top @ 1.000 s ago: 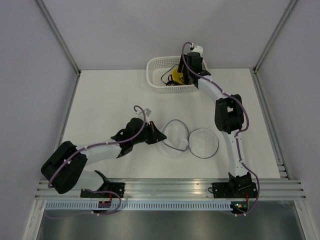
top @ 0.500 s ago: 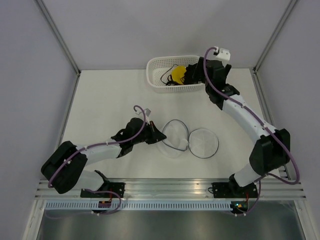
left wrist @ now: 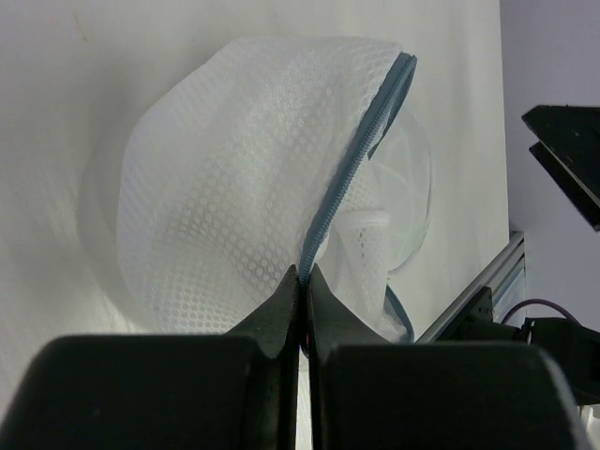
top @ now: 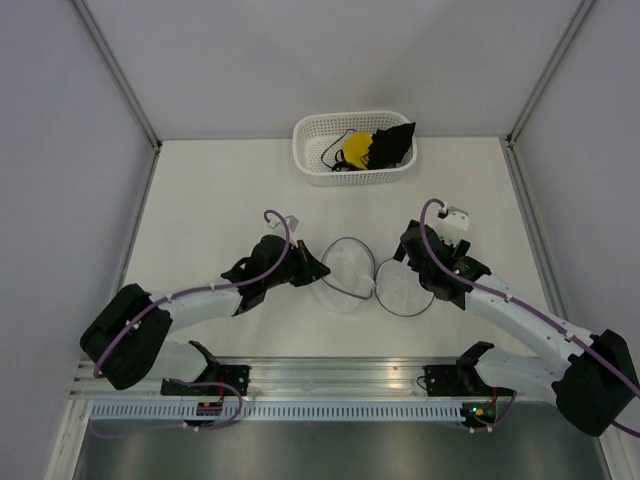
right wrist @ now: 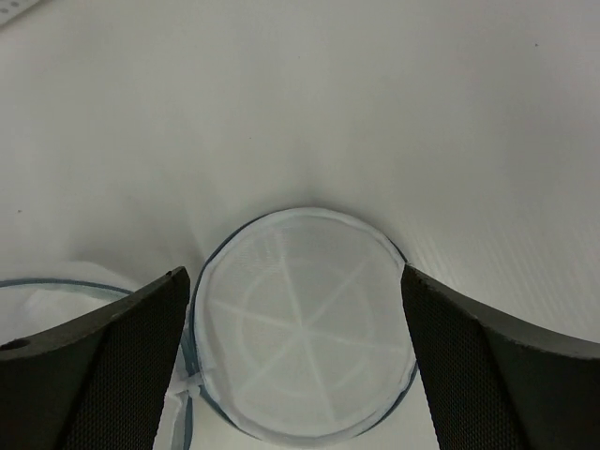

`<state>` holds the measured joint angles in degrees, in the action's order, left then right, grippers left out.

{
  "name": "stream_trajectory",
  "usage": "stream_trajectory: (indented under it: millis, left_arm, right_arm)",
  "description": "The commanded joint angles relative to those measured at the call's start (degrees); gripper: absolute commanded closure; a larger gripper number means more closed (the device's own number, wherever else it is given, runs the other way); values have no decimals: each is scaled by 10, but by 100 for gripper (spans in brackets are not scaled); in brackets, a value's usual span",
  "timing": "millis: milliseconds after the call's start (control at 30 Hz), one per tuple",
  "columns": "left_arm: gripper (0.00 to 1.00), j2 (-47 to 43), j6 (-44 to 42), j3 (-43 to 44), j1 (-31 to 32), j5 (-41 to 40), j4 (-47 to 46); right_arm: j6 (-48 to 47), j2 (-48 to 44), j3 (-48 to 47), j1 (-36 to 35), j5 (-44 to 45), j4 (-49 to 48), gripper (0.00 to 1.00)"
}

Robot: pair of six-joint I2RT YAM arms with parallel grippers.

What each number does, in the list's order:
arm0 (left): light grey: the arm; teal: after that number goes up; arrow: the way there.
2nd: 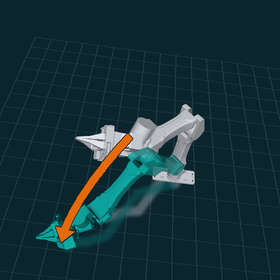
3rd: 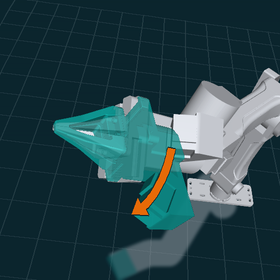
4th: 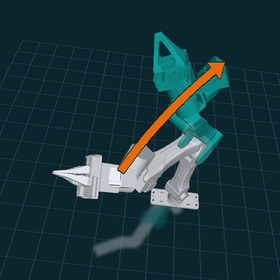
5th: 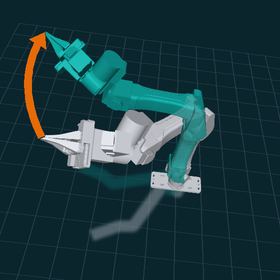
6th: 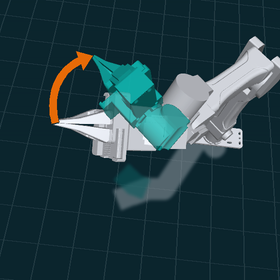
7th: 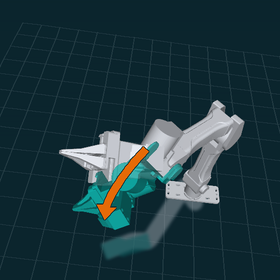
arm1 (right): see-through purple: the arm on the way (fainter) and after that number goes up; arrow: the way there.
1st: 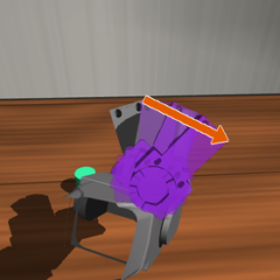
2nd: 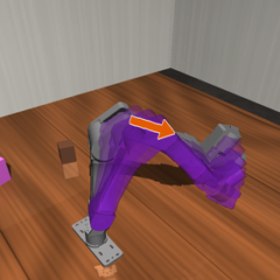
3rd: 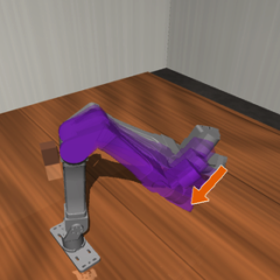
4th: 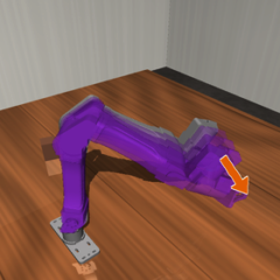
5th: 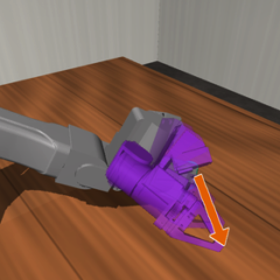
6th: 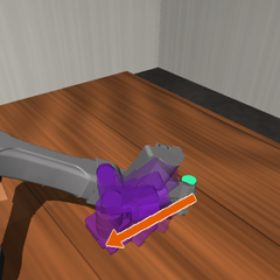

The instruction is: Unzip the laundry bag and remove the bra

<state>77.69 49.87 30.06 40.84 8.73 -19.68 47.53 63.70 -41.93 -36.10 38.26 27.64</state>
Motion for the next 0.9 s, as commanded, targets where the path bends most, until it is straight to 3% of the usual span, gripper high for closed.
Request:
stream_trajectory:
  millis: [0, 167, 333, 433, 500, 533, 600, 700, 867]
  left_arm:
    - [98, -42, 10, -8, -1, -59, 2]
    - [98, -96, 22, -26, -1, -131, 34]
    - [98, -99, 25, -30, -1, -138, 36]
    - [98, -85, 30, -33, -1, -130, 30]
    - [98, -78, 31, -34, -1, -120, 18]
    - [98, -71, 34, -35, -1, -116, 13]
    - [98, -65, 34, -33, -1, -108, 11]
    - [98, -62, 34, -33, -1, -103, 6]
    - [98, -63, 31, -32, -1, -101, 3]
  right_arm:
    - [77, -56, 29, -9, 15, 17, 2]
    - [125, -90, 87, -9, -35, 3, 3]
    - [136, -88, 133, -10, -99, -48, 5]
    - [115, -101, 176, -10, -158, -120, 14]
    - [107, -132, 186, -10, -177, -151, 46]
    - [104, -153, 188, -10, -177, -166, 74]
    - [92, -169, 185, -10, -173, -172, 100]
    - [77, -177, 179, -10, -168, -178, 100]
    - [78, -115, 193, -10, -187, -228, 100]
